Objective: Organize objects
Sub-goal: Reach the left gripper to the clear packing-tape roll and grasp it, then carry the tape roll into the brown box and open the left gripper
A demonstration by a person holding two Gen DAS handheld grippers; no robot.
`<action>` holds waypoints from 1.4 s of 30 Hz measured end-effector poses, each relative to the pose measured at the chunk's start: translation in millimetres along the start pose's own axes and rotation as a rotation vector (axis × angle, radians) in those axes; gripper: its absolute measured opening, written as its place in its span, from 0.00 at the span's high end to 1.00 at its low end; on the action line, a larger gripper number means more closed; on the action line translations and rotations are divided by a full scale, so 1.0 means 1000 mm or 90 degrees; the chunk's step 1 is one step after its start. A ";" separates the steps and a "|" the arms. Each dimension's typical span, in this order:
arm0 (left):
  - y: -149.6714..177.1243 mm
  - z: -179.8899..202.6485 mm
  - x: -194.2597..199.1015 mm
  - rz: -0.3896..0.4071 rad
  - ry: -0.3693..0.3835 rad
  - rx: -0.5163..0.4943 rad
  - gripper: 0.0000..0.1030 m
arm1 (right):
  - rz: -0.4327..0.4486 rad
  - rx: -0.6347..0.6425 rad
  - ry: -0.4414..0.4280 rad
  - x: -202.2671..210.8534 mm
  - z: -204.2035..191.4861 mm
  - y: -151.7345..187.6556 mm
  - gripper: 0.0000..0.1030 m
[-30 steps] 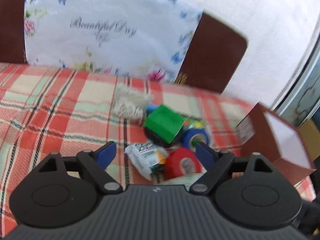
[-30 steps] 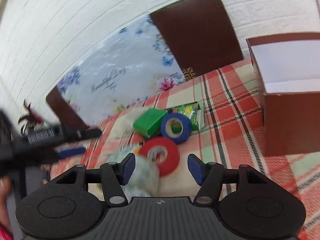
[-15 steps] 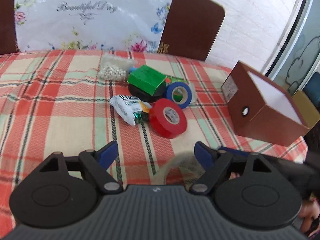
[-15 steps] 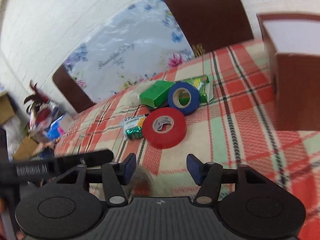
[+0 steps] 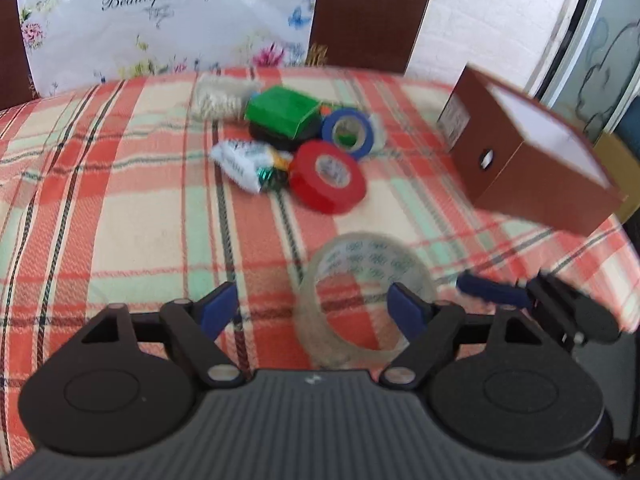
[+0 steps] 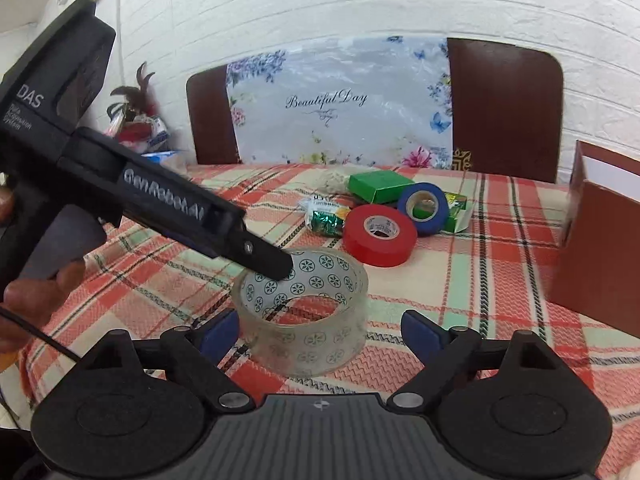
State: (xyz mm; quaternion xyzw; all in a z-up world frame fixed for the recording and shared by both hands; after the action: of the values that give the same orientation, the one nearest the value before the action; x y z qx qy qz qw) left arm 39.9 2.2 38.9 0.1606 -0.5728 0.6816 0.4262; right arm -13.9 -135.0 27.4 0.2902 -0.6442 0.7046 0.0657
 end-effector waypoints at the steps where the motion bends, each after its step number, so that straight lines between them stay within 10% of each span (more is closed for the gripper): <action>1: 0.002 -0.001 -0.005 -0.012 -0.006 0.002 0.36 | -0.006 0.013 0.000 -0.007 -0.002 -0.001 0.15; 6: -0.002 -0.001 -0.013 -0.041 0.010 0.019 0.73 | -0.015 0.066 -0.016 -0.028 -0.017 0.000 0.20; 19: -0.114 0.165 -0.016 0.132 0.082 -0.226 0.72 | 0.239 0.097 0.261 0.037 0.079 -0.056 0.20; 32: -0.140 0.271 -0.148 0.069 0.171 -0.245 0.71 | 0.160 -0.017 0.416 0.042 0.226 -0.028 0.21; 42: -0.131 0.256 -0.124 0.085 0.125 -0.245 0.64 | 0.193 -0.043 0.402 0.059 0.224 -0.018 0.23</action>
State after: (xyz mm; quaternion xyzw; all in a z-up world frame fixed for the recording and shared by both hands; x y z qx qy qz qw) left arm 143.4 -284.1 110.3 -0.0293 -0.6574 0.5989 0.4563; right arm 18.2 -360.3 73.0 -0.0432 -0.6508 0.7396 0.1659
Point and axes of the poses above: each gripper's, at about its wrist camera, not at the fingertips, and x roughly against the way its jaws point, z to its right, y to its underside, the point moved 1 cm from there along -x, roughly the way its jaws point, and after that the axes turned 11 degrees about y, right-handed, at the moved point
